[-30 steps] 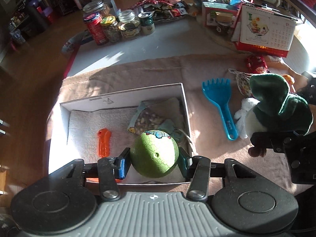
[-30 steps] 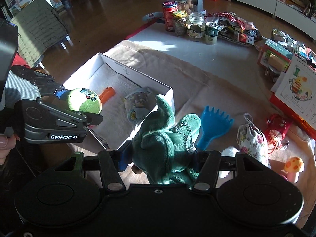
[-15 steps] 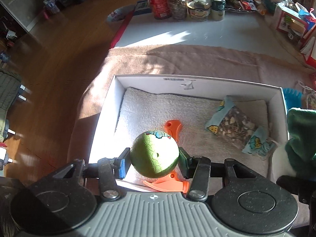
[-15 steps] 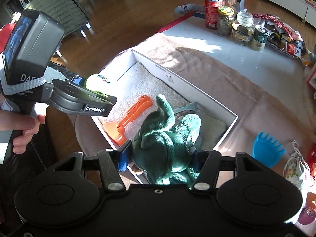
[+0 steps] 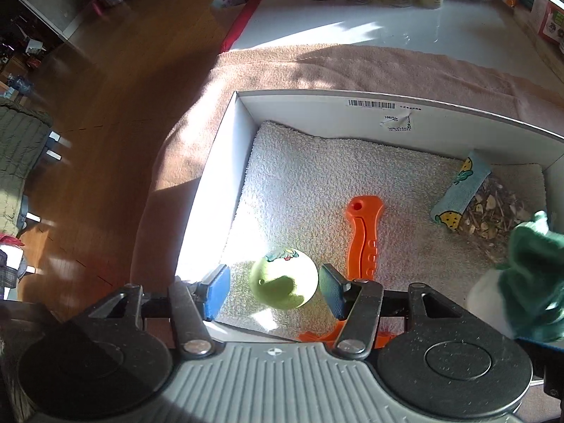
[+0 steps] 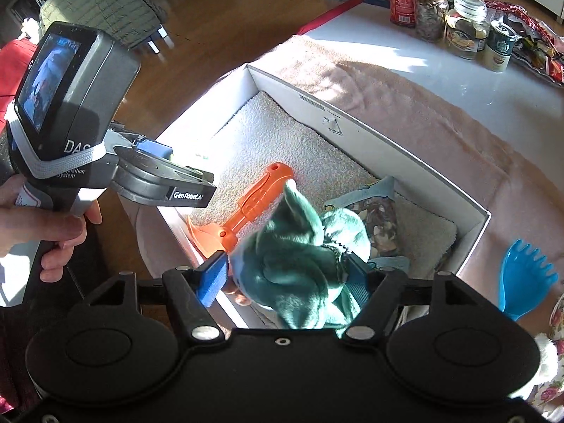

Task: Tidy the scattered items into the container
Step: 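Open both grippers to drop the ball and plush into the box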

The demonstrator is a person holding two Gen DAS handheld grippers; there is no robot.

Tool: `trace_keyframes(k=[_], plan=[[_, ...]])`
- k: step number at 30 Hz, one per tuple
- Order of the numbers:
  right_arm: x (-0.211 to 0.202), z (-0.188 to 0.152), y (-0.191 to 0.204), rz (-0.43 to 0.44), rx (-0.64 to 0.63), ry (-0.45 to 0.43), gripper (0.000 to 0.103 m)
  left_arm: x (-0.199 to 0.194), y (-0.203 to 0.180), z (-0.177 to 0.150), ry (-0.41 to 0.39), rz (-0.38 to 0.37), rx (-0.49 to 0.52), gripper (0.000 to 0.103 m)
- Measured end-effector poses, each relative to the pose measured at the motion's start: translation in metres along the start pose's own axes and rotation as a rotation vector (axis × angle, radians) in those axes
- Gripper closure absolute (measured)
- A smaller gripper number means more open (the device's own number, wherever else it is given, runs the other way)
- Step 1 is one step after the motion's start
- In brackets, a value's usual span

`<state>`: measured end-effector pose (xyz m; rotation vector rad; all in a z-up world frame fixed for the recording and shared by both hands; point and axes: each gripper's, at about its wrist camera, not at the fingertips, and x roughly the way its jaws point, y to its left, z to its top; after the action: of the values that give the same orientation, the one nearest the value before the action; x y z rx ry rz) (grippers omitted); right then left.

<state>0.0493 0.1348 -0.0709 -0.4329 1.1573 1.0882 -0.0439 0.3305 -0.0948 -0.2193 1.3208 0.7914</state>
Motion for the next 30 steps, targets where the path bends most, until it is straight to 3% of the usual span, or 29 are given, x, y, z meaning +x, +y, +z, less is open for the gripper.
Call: trace_keyframes(k=[7,15,22,30], plan=[[-0.014,-0.005,-0.008,-0.005,0.025,-0.021,0.035,-0.013,-0.006,-0.003,-0.021,0.013,0.015,0.037],[-0.051,-0.028,-0.034,-0.014,0.067,-0.059,0.035,-0.054,-0.03,-0.007,-0.072,-0.006,0.046,0.035],[-0.084,-0.071,-0.075,-0.063,0.122,-0.065,0.035,-0.095,-0.081,-0.018,-0.1,-0.122,0.082,0.034],[-0.126,-0.145,-0.135,-0.121,0.239,-0.075,0.034,-0.128,-0.162,-0.038,-0.128,-0.188,0.178,0.029]])
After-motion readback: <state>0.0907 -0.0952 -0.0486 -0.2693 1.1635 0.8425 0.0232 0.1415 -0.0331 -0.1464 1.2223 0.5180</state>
